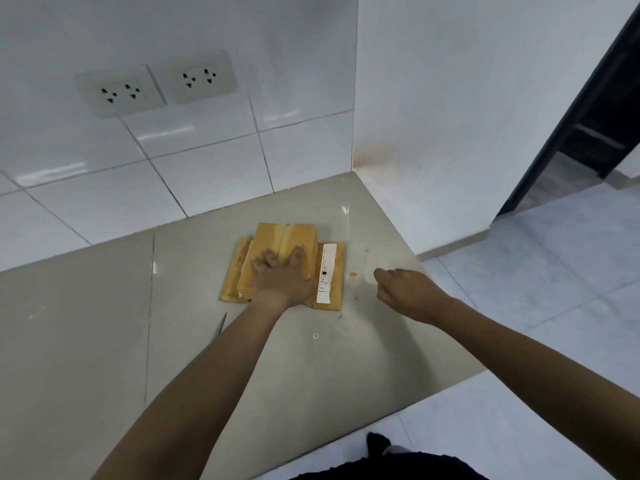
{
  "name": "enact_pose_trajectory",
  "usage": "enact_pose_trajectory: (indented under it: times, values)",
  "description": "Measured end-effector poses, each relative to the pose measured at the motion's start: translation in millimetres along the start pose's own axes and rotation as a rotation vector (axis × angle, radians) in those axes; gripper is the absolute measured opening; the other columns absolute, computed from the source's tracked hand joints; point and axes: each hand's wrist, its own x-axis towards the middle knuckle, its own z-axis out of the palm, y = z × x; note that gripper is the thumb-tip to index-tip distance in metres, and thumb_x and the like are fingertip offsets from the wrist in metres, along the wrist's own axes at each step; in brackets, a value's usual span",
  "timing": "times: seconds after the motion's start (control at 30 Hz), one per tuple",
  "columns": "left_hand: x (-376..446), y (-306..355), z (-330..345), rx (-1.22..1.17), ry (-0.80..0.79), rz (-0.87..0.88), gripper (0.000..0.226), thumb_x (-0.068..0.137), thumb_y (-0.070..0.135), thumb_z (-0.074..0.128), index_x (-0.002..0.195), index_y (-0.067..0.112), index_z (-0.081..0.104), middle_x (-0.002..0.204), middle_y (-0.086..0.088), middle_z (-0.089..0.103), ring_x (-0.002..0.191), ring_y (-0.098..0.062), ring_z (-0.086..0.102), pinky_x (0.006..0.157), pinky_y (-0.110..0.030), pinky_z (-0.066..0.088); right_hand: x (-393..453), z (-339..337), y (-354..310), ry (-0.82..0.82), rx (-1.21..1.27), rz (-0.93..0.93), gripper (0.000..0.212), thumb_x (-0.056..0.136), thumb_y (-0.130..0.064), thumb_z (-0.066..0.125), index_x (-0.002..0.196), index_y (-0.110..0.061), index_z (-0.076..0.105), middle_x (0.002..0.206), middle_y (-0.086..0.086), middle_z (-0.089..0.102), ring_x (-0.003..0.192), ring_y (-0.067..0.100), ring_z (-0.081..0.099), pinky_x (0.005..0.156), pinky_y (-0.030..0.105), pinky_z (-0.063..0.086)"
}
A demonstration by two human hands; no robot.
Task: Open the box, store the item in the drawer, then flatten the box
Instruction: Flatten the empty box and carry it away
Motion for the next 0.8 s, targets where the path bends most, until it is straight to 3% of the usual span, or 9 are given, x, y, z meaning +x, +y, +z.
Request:
enact_pose_trajectory:
  times: [0.13, 0.3, 0.4, 0.57, 0.63, 0.73, 0.8]
  values:
    - [-1, 3, -1, -0.008, -0.006, -0.005, 0.088, 0.083, 0.075, 0.032, 0.150, 0.038, -0.012, 0.157, -0.026, -0.015, 0.141, -0.054, -0.012, 0.115, -0.059, 0.009, -10, 9, 4, 0.105, -0.039, -0.112, 0.017, 0.087, -0.021, 0.036, 0.074, -0.011, 0.041, 0.060, 0.006, 0.046, 0.052, 0.023, 0.039, 0.045, 0.031, 0.027]
    - [-1, 4, -1, 0.002, -0.010, -0.003, 0.087, 0.084, 0.076, 0.030, 0.150, 0.038, -0.013, 0.157, -0.025, -0.015, 0.140, -0.055, -0.012, 0.115, -0.058, 0.009, -25, 36, 5, 0.039, -0.152, -0.227, 0.027, 0.087, -0.027, 0.034, 0.076, -0.011, 0.053, 0.069, 0.006, 0.057, 0.058, 0.022, 0.052, 0.047, 0.031, 0.042]
    - [-4, 3, -2, 0.007, -0.012, 0.003, 0.089, 0.082, 0.077, 0.030, 0.150, 0.038, -0.013, 0.157, -0.025, -0.015, 0.141, -0.054, -0.012, 0.115, -0.058, 0.011, -29, 42, 0, 0.036, -0.192, -0.243, 0.028, 0.086, -0.031, 0.036, 0.075, -0.012, 0.053, 0.073, 0.006, 0.057, 0.059, 0.022, 0.049, 0.049, 0.031, 0.040]
    - [-5, 2, -5, 0.019, -0.011, 0.014, 0.090, 0.082, 0.077, 0.031, 0.150, 0.038, -0.011, 0.158, -0.025, -0.012, 0.141, -0.054, -0.008, 0.114, -0.059, 0.019, -38, 45, -11, -0.036, -0.232, -0.203, 0.055, 0.086, -0.061, 0.034, 0.095, -0.013, 0.058, 0.090, 0.010, 0.059, 0.073, 0.029, 0.056, 0.070, 0.037, 0.047]
    - [-3, 0, -6, 0.028, -0.014, 0.021, 0.086, 0.083, 0.075, 0.031, 0.151, 0.039, -0.008, 0.158, -0.025, -0.009, 0.142, -0.053, -0.005, 0.115, -0.059, 0.018, -34, 45, -15, -0.042, -0.241, -0.157, 0.058, 0.091, -0.062, 0.026, 0.105, -0.015, 0.057, 0.092, 0.010, 0.063, 0.078, 0.030, 0.060, 0.084, 0.044, 0.046]
    - [-1, -7, -11, 0.004, -0.011, 0.036, 0.069, 0.091, 0.061, 0.027, 0.151, 0.041, 0.000, 0.159, -0.022, 0.002, 0.143, -0.049, 0.006, 0.116, -0.054, 0.019, -25, 43, -13, 0.003, -0.156, 0.016, 0.060, 0.094, -0.055, 0.018, 0.121, -0.014, 0.052, 0.122, 0.010, 0.062, 0.105, 0.030, 0.060, 0.092, 0.046, 0.043]
    - [-3, -12, -14, 0.002, 0.023, 0.049, 0.060, 0.095, 0.048, 0.025, 0.152, 0.038, 0.007, 0.157, -0.020, 0.017, 0.139, -0.044, 0.023, 0.112, -0.049, 0.025, -23, 41, -11, -0.109, -0.094, 0.102, 0.067, 0.092, -0.058, 0.013, 0.129, -0.014, 0.047, 0.143, 0.008, 0.047, 0.123, 0.030, 0.049, 0.097, 0.046, 0.040]
